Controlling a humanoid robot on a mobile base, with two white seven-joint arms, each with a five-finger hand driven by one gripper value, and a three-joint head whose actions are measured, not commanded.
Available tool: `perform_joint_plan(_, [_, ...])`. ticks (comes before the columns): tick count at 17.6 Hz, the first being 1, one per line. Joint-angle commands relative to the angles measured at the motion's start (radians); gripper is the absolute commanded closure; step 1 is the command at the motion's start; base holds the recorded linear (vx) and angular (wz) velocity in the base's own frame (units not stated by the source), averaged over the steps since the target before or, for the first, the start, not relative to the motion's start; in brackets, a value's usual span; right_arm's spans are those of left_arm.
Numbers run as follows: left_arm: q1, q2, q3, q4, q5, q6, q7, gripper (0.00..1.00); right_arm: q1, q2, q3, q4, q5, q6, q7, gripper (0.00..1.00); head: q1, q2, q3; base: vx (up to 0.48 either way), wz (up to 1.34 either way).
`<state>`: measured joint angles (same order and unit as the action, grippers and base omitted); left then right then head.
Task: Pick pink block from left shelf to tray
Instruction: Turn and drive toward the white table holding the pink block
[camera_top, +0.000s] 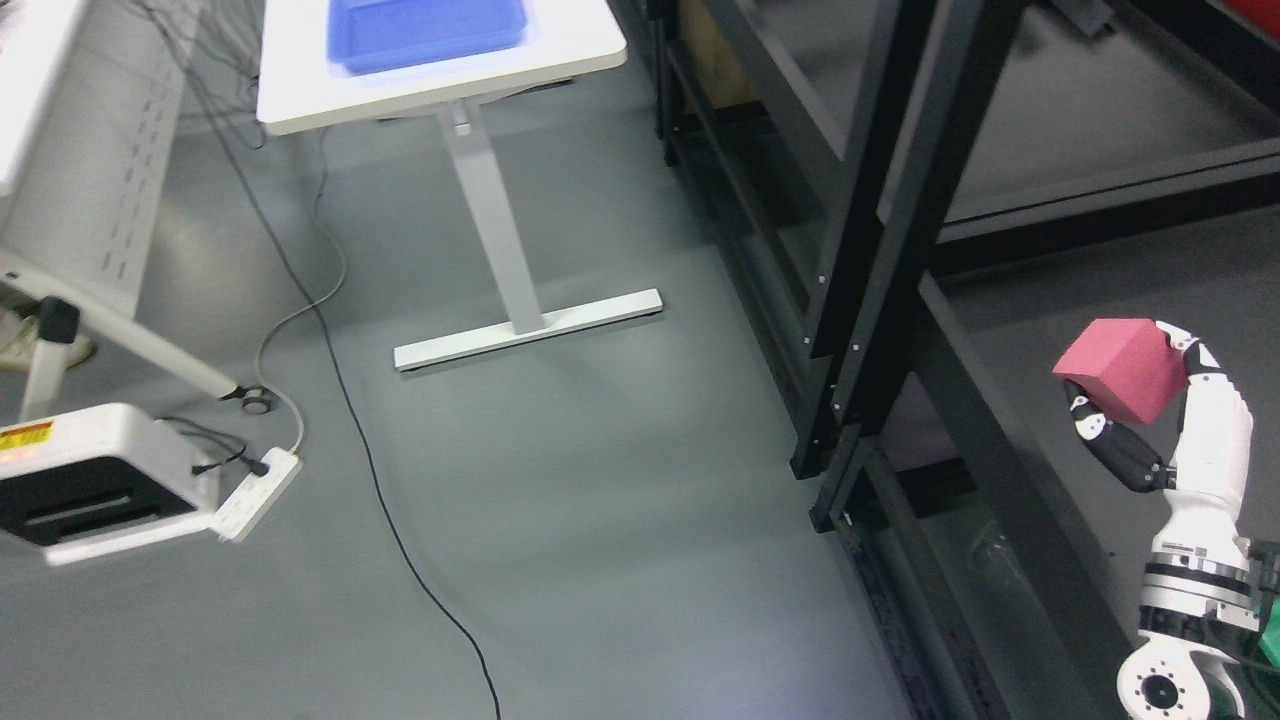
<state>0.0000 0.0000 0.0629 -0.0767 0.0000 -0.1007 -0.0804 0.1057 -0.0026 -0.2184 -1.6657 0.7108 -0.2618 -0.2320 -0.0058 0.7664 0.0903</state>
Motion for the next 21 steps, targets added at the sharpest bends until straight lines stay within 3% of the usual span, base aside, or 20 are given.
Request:
perform_joint_plan(1, [0.009, 0.017, 0.000, 0.000, -0.002, -0.001, 0.001, 0.00, 0.000, -0.015, -0.004, -0.003, -0.002, 0.000, 0.000, 0.97, 0.0000, 0.000, 0.000, -0.156, 0.69])
perform_joint_plan(12, [0.009, 0.017, 0.000, 0.000, -0.002, -0.001, 0.001, 0.00, 0.002, -0.015, -0.004, -0.003, -0.002, 0.000, 0.000, 0.97, 0.0000, 0.000, 0.000, -0.126, 0.59])
perform_joint_plan(21, [0.009, 0.017, 0.000, 0.000, -0.002, -0.001, 0.001, 0.00, 0.000, -0.015, 0.001, -0.003, -0.002, 0.000, 0.000, 0.97, 0.0000, 0.000, 0.000, -0.029, 0.15])
